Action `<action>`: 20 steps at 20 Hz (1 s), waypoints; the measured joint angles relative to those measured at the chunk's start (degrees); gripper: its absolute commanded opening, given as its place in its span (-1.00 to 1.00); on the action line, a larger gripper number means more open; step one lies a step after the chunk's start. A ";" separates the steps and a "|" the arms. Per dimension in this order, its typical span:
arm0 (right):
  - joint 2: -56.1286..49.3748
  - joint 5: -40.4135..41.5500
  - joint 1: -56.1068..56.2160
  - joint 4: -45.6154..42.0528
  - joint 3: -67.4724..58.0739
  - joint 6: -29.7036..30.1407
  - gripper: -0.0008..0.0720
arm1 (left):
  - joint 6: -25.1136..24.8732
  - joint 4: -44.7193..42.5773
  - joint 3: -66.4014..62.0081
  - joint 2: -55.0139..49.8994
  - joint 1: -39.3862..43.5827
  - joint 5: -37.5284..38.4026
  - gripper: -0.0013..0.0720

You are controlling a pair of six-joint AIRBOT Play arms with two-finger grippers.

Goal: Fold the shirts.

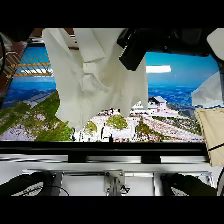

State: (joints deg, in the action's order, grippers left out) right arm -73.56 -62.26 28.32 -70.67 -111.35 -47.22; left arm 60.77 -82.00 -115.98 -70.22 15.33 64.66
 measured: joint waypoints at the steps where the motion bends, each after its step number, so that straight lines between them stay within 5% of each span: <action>1: -0.04 0.28 0.00 -0.04 0.00 -0.09 -0.70 | 1.09 -1.51 0.00 0.26 -0.04 0.79 0.91; 7: 0.90 2.10 -0.02 -0.17 0.00 -0.33 -0.70 | 14.71 -1.81 2.60 0.74 -0.07 4.31 0.89; 11: 2.69 3.72 0.00 -0.15 0.00 -0.55 -0.70 | 21.00 2.75 7.26 0.28 0.02 -1.77 0.89; 16: 3.34 3.82 0.00 -0.26 0.00 -0.87 -0.70 | 23.56 8.24 8.74 0.13 0.79 -11.41 0.89; 20: 3.45 4.11 -0.02 -0.44 0.00 -1.01 -0.70 | 23.61 9.66 8.92 0.74 1.11 -12.20 0.87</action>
State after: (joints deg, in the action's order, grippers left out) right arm -70.11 -58.15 28.29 -71.11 -111.35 -48.23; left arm 84.38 -72.34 -107.07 -69.47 16.45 52.47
